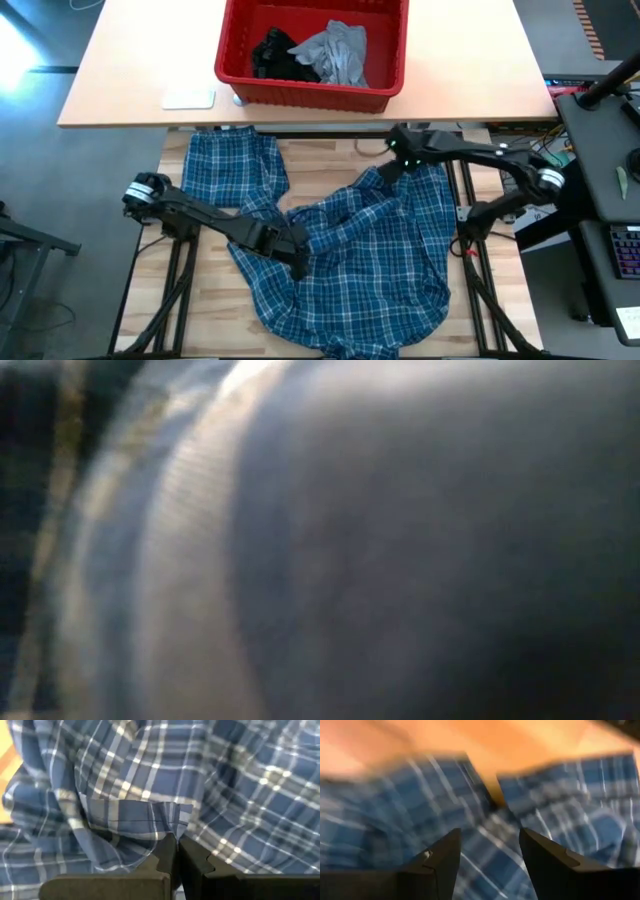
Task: Fold Laundry from Bin
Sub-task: Fold the blue patterned long sleeve shirt
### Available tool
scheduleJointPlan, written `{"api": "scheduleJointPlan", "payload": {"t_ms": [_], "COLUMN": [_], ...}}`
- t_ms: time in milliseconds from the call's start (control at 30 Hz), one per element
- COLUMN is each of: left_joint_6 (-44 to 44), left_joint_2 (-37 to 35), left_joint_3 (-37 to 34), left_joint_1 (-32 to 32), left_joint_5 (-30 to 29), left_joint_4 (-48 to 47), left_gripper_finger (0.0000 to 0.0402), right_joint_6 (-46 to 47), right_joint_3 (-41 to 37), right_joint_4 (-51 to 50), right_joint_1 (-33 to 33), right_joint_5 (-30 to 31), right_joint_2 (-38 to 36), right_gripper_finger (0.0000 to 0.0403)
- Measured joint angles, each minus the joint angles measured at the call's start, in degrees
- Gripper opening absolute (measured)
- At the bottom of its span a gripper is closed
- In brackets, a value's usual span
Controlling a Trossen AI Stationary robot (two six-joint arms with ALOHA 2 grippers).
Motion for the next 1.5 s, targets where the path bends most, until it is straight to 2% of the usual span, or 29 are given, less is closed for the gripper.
{"api": "scheduleJointPlan", "payload": {"t_ms": [100, 200, 300, 400, 467, 600, 667, 767, 967, 1067, 1133, 1233, 1400, 1433, 1500], "left_joint_6": [-1.6, -3.0, -4.7, -5.0, -3.6, 3.5, 6.2, 7.6, 9.9, 10.9, 11.0, 10.8, 8.6, 8.1, 7.9], "left_joint_2": [0.0, 0.0, 0.0, 0.0, 0.0, 0.4, 1.1, 1.9, 2.0, 1.9, 1.9, 1.9, 3.8, 4.6, 6.1], "left_joint_3": [-2.1, -4.3, -6.0, -6.7, -7.0, -7.0, -7.0, -6.6, -1.6, 2.5, 4.0, 4.3, 1.6, 1.4, 1.4], "left_joint_1": [0.0, -0.1, -0.4, -0.5, -0.4, -0.3, 0.0, 0.7, 1.5, 0.8, 0.2, -0.8, -3.0, -3.6, -5.1], "left_joint_5": [1.1, 3.4, 3.8, 3.6, 3.4, 2.2, 2.2, 1.1, -0.2, 0.6, 1.2, 2.4, 3.5, 3.8, 3.9], "left_joint_4": [-0.2, -1.0, -0.9, 0.6, 3.6, 13.8, 17.6, 18.4, 8.3, -0.3, -2.7, -1.0, 9.1, 11.2, 14.6], "left_gripper_finger": [0.0, 0.0, 0.0, 0.0, 0.0, 0.0, 0.0, 0.0, 0.0, 0.0, 0.0, 0.0, 0.0, 0.0, 0.0], "right_joint_6": [-1.8, -2.1, -0.3, 3.3, 6.3, 10.6, 11.7, 11.7, 13.8, 17.8, 21.6, 28.3, 41.4, 43.7, 47.7], "right_joint_3": [-1.4, -3.0, -4.5, -5.2, -5.4, -8.1, -10.0, -12.9, -17.8, -19.0, -19.0, -18.1, -15.0, -14.4, -13.6], "right_joint_4": [-6.5, -16.3, -24.3, -27.9, -23.7, -2.9, 6.6, 12.5, 9.2, 2.2, -3.8, -11.0, -12.0, -12.1, -12.4], "right_joint_1": [0.8, 1.9, 4.9, 8.0, 9.5, 10.8, 10.7, 11.4, 18.4, 24.7, 29.6, 37.5, 47.5, 48.7, 49.6], "right_joint_5": [2.8, 3.6, 3.0, -3.1, -6.8, -8.2, -8.4, -7.2, -7.2, -7.7, -9.7, -14.0, -19.5, -18.6, -11.5], "right_joint_2": [4.4, 4.6, -0.8, -8.7, -14.1, -20.7, -20.7, -17.0, -8.2, -8.1, -9.7, -13.8, -22.0, -23.5, -26.2], "right_gripper_finger": [0.0196, 0.0196, 0.0196, 0.0196, 0.0196, 0.0196, 0.0196, 0.0195, 0.0194, 0.0194, 0.0194, 0.0194, 0.0194, 0.0194, 0.0194]}}
